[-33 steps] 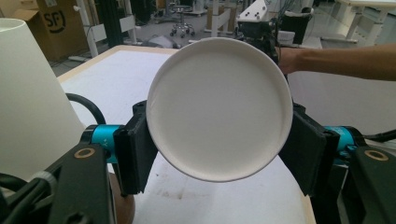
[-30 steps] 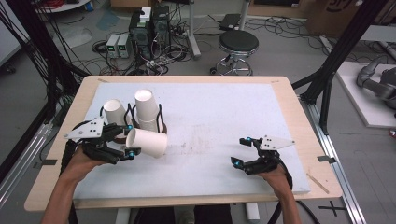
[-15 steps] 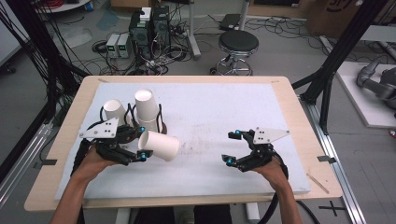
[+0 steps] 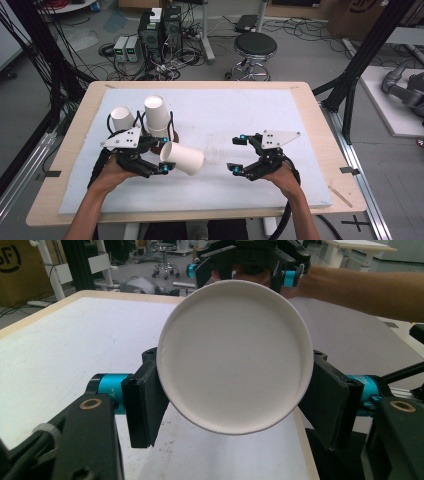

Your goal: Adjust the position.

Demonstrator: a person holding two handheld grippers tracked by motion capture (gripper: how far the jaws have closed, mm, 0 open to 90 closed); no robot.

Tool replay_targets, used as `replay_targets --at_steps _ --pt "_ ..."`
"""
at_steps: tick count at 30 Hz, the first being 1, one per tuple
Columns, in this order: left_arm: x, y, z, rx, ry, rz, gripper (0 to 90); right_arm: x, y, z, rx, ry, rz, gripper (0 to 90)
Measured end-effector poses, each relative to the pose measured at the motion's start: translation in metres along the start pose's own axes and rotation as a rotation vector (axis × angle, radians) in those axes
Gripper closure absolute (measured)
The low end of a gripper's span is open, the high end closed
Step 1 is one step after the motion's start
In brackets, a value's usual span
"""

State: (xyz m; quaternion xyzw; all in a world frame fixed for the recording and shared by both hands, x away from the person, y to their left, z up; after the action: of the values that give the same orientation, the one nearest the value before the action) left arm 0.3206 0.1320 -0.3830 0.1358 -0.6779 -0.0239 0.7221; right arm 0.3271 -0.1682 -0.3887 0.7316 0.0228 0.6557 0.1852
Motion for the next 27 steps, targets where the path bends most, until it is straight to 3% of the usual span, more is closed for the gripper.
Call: replay_targets --at_steps 10,27 --pt "-0.001 -0.007 0.003 -0.027 -0.013 -0.012 33.3 0.014 -0.028 -0.013 0.073 0.015 0.007 14.1" --pt "0.0 -0.023 0.006 -0.016 -0.012 -0.024 33.3 0.029 -0.062 -0.019 0.131 0.028 0.001 14.1"
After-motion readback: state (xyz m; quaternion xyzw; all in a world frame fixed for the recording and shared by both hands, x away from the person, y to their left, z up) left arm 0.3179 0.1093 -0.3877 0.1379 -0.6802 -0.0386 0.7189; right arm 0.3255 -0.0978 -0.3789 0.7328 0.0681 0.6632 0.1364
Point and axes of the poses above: each handheld gripper's, and its own axes: y roughly backward along the jaws, x roughly out of its top, z roughly to its right, the point moved 5 cm from there along -y, roughly forward along the jaws, and after that the axes turned 1 degree about x, right-handed, at the moved point
